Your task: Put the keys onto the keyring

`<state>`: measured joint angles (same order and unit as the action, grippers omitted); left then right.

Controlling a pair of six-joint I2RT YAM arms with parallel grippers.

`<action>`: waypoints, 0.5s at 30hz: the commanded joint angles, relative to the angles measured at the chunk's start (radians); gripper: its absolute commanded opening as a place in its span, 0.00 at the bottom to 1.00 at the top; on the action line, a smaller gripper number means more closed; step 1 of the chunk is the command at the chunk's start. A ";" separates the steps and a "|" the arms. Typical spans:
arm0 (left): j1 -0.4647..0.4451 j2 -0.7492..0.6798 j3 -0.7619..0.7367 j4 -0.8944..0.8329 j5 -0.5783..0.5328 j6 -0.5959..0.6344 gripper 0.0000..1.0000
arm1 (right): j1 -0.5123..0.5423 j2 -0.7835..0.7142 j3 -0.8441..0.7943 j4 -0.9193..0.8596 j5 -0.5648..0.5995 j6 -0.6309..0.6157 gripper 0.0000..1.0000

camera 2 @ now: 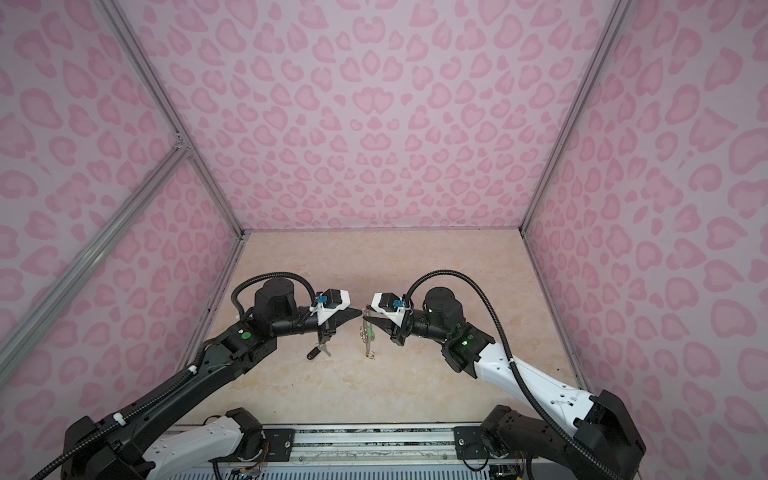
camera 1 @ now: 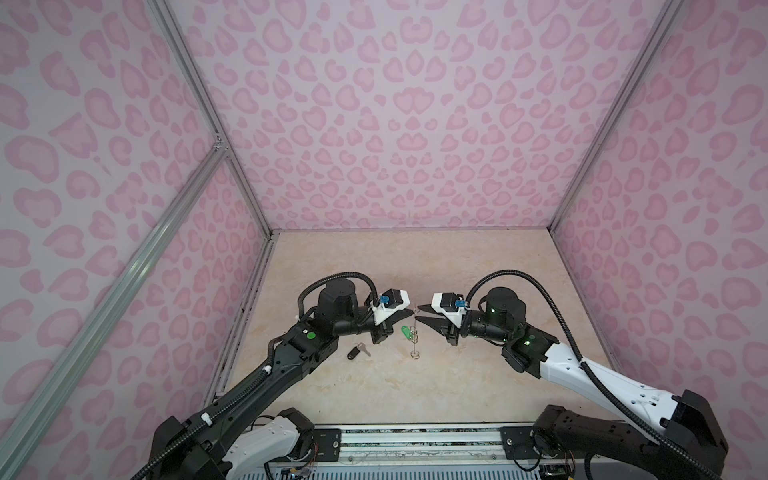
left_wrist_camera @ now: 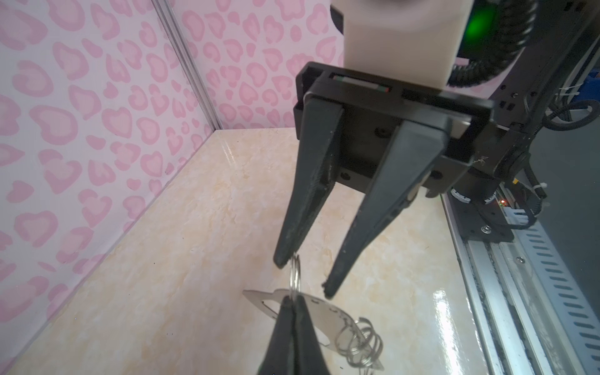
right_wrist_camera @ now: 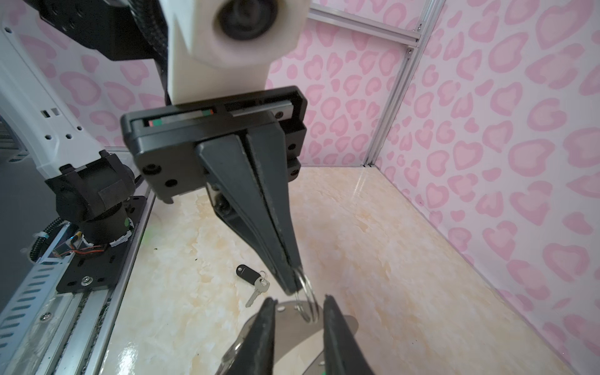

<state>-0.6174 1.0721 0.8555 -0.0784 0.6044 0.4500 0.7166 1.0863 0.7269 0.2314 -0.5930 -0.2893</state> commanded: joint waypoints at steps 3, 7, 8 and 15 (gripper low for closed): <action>-0.024 0.051 0.123 -0.223 -0.115 0.143 0.04 | -0.036 -0.034 0.029 -0.143 0.054 -0.082 0.30; -0.044 0.088 0.198 -0.328 -0.172 0.206 0.04 | -0.040 -0.031 0.055 -0.179 0.043 -0.098 0.30; -0.048 0.095 0.210 -0.343 -0.176 0.215 0.04 | -0.040 -0.028 0.058 -0.182 0.034 -0.097 0.30; -0.068 0.123 0.259 -0.382 -0.180 0.237 0.03 | -0.028 0.008 0.070 -0.149 -0.008 -0.078 0.30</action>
<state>-0.6815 1.1873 1.0939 -0.4305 0.4305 0.6571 0.6823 1.0828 0.7937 0.0692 -0.5755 -0.3740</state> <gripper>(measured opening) 0.050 0.297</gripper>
